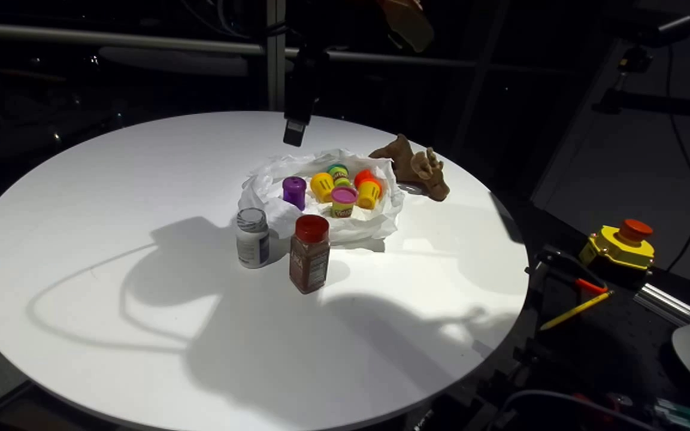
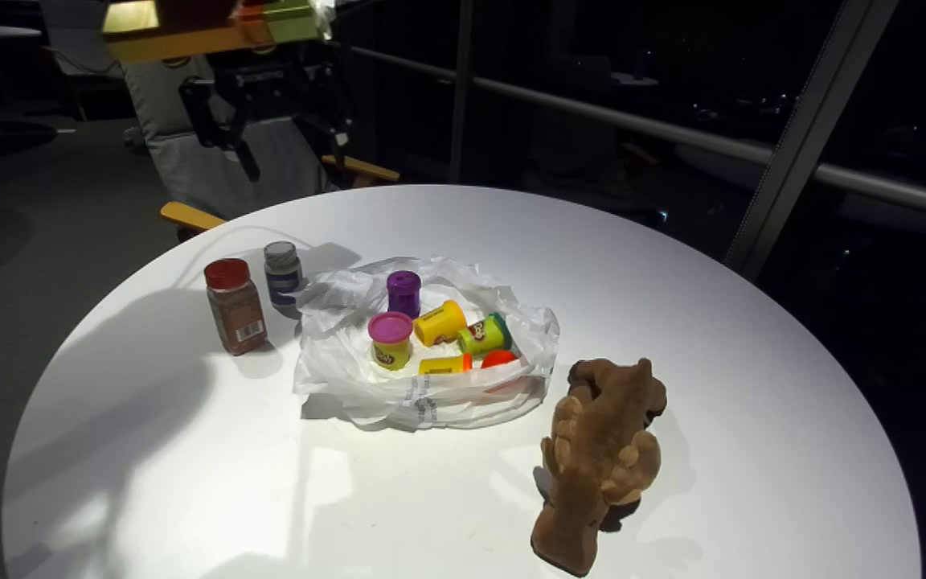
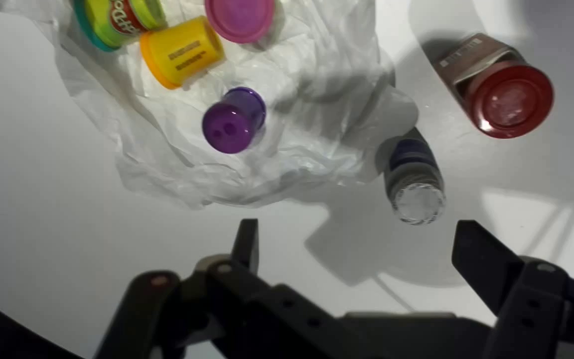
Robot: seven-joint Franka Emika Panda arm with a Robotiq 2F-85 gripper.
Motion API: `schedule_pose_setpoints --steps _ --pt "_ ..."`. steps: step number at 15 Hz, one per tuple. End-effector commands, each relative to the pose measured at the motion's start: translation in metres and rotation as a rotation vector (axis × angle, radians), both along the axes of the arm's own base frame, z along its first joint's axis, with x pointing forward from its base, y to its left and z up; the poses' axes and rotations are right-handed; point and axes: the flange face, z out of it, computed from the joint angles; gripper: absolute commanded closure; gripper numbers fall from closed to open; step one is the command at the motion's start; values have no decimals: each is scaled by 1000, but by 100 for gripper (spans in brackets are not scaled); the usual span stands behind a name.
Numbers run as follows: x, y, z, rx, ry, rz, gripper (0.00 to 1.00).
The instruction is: Remove the contents in the plastic bag and put them on the table.
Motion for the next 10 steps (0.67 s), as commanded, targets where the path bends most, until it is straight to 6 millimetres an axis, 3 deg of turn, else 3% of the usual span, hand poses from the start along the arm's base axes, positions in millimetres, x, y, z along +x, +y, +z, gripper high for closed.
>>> schedule_pose_setpoints --steps 1,3,6,10 --pt "47 -36 -21 -33 16 -98 0" --pt "66 -53 -50 -46 48 -123 0" --pt "82 -59 -94 -33 112 -127 0" --pt "99 -60 -131 -17 160 -147 0"
